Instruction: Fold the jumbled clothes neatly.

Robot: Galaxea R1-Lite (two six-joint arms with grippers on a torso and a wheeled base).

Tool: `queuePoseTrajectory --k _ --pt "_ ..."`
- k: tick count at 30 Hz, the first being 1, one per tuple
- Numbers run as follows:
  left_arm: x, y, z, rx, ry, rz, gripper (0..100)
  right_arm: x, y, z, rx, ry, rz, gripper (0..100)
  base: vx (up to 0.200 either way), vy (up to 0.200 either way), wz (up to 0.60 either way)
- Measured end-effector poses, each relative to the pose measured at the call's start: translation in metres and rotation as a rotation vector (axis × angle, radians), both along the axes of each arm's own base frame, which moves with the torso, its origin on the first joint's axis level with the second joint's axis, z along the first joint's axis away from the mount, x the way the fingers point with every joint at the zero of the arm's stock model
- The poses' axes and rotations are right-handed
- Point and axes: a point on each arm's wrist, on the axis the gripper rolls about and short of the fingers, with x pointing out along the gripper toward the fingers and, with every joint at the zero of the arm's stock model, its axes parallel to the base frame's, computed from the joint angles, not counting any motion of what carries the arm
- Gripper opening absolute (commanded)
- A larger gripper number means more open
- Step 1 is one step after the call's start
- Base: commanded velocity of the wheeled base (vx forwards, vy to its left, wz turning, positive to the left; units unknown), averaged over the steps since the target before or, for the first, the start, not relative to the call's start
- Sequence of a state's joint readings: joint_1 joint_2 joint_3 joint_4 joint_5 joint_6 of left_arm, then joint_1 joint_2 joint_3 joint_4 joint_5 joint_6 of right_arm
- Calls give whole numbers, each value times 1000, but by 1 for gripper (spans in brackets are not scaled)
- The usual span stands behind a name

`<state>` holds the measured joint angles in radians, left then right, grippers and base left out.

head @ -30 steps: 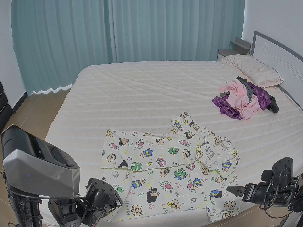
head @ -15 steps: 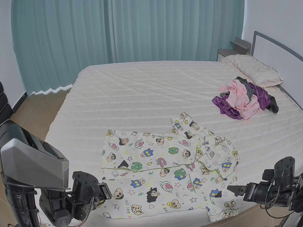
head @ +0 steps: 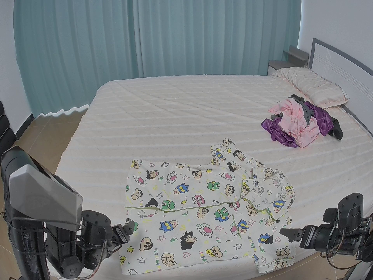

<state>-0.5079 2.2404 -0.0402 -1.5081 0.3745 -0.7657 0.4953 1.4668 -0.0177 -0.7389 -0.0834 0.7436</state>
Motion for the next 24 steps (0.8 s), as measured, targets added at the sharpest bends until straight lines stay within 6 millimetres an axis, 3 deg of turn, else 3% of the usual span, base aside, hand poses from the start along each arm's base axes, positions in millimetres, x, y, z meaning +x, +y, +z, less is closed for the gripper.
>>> queuePoseTrajectory --k 6,11,16,24 --pt "13 12 1 -131 20 -64 100 0 0 0 -1 1 0 100 0 0 0" --pt "27 23 0 -250 53 -274 100 0 0 0 -1 2 1 100 0 0 0" --pt "43 36 -10 -210 36 -395 100 0 0 -1 -1 5 2 100 0 0 0" --pt "59 47 -34 -116 36 -318 100 1 1 -2 -4 12 5 100 0 0 0"
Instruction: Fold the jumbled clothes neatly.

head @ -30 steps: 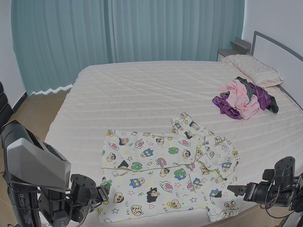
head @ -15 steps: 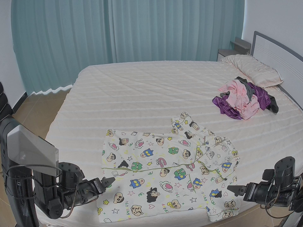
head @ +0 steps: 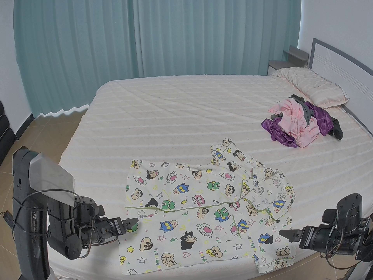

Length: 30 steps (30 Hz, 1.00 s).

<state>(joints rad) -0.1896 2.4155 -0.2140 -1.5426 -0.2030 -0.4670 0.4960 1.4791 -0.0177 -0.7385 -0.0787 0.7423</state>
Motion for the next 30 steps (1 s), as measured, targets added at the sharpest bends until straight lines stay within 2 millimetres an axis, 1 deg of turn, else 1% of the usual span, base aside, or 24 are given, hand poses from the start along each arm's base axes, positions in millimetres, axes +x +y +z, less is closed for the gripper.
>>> queuePoseTrajectory --k 6,12,13,24,30 --pt "0 1 -6 12 17 8 100 0 0 0 -1 2 0 100 0 0 0" --pt "-8 -2 -9 19 50 -9 100 0 0 -1 -2 3 -1 100 0 0 0" --pt "-9 -3 -9 20 54 -12 0 0 0 -1 -2 3 -1 100 0 0 0" --pt "-12 -4 -10 38 61 -1 0 0 0 -1 -2 3 -1 100 0 0 0" --pt "-17 -10 -9 83 60 16 0 0 0 -1 -2 3 -1 100 0 0 0"
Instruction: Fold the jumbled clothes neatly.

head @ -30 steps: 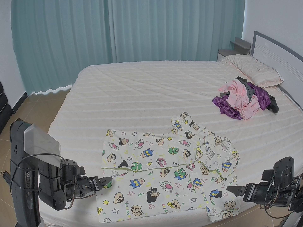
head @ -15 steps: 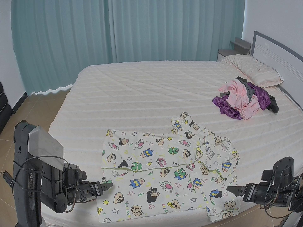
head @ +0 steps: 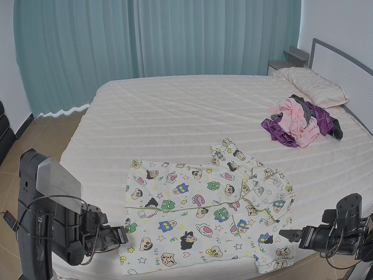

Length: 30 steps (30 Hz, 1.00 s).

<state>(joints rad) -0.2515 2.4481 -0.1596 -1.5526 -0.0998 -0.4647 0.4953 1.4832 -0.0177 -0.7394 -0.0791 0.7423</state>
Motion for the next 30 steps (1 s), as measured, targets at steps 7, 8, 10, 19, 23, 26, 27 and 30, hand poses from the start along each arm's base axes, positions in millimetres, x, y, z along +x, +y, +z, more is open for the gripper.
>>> queuePoseTrajectory --k 7,8,10,19,23,26,27,30 --pt "-9 -22 0 57 -9 -42 0 0 0 0 0 0 0 100 0 0 0" --pt "-11 -26 0 65 -13 -50 0 0 0 0 -1 0 0 100 0 0 0" --pt "-15 -35 0 87 -22 -69 0 0 0 0 -1 0 1 100 0 0 0" --pt "-33 -76 0 158 -80 -151 0 0 0 0 -2 1 4 100 0 0 0" --pt "-34 -89 -4 158 -98 -172 0 0 0 0 -3 1 4 100 0 0 0" --pt "-36 -94 -8 154 -94 -184 0 0 0 0 -3 1 5 100 0 0 0" --pt "-37 -96 -9 153 -91 -188 0 0 0 0 -3 1 4 100 0 0 0" --pt "-39 -99 -11 162 -93 -187 100 0 0 -1 -4 3 4 100 0 0 0"
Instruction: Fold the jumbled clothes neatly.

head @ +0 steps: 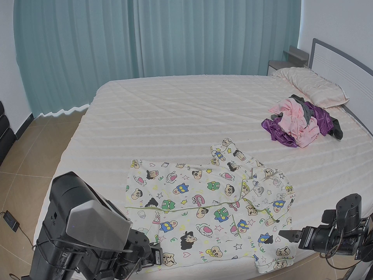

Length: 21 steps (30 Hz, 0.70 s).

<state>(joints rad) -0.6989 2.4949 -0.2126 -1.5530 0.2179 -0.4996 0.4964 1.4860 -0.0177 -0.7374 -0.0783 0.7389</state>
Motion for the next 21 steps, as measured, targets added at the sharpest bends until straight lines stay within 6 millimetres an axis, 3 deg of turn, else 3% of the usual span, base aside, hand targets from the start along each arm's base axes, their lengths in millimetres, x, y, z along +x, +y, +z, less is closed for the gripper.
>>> queuePoseTrajectory --k 13,21 --pt "-5 -13 0 -25 -27 55 100 1 1 -2 -9 14 1 100 0 0 0" --pt "-18 -23 6 -95 2 38 100 1 1 -3 -9 15 2 100 0 0 0"
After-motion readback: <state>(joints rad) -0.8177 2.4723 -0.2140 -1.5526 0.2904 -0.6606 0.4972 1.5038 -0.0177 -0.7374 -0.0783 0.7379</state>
